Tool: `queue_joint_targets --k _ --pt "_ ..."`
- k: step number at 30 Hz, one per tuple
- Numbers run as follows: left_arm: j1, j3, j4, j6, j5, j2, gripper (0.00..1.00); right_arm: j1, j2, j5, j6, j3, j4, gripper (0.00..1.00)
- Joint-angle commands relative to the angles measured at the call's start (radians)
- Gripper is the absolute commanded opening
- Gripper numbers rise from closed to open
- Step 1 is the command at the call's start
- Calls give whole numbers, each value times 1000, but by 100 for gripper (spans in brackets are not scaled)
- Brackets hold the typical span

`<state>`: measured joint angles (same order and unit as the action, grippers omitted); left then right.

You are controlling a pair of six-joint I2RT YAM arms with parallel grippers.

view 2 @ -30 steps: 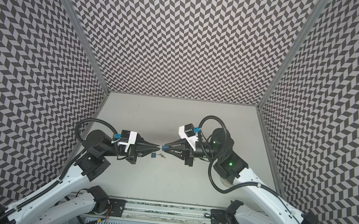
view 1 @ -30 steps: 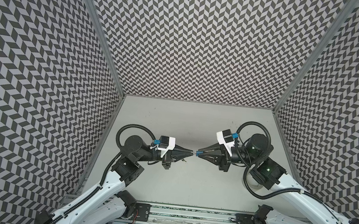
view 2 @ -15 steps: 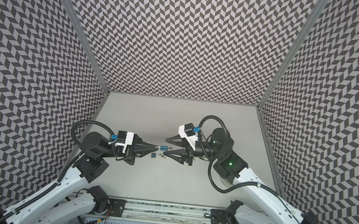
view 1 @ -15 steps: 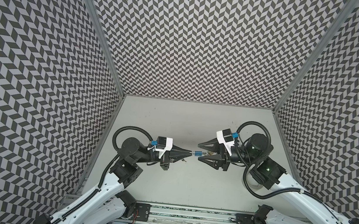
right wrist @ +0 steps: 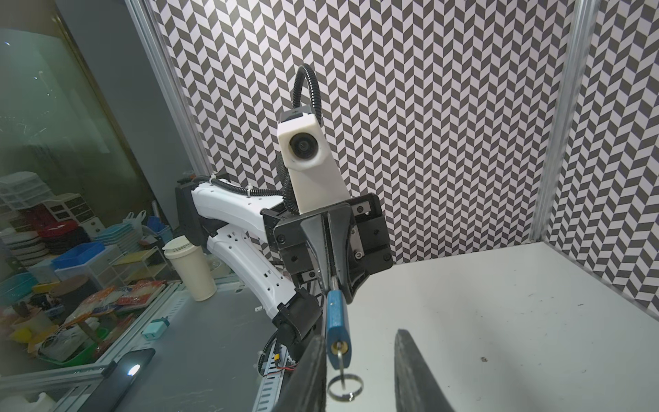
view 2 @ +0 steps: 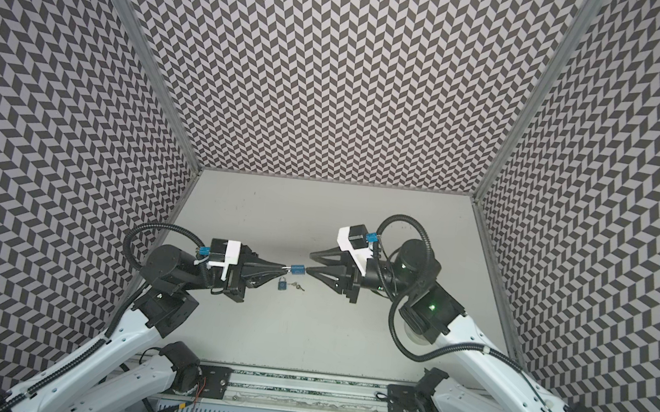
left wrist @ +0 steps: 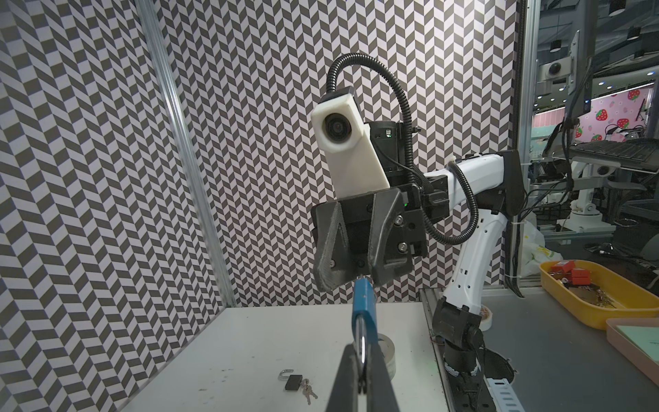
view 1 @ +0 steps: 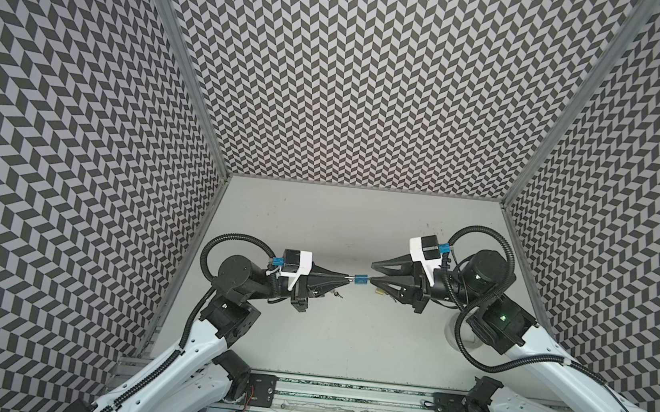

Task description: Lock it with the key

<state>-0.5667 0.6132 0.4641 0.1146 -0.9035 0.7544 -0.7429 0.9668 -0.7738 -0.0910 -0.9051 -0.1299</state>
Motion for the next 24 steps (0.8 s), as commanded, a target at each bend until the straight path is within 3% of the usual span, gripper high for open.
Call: queue_joint_targets --k 1,6,24 --pt "4 -4 38 14 -12 -12 0 4 -7 5 10 -4 -11 29" --pt "4 -2 39 14 -27 -6 0 4 33 -31 14 -27 14 41" --pt "4 0 38 17 -40 20 0 2 52 -115 -2 -16 -53 36"
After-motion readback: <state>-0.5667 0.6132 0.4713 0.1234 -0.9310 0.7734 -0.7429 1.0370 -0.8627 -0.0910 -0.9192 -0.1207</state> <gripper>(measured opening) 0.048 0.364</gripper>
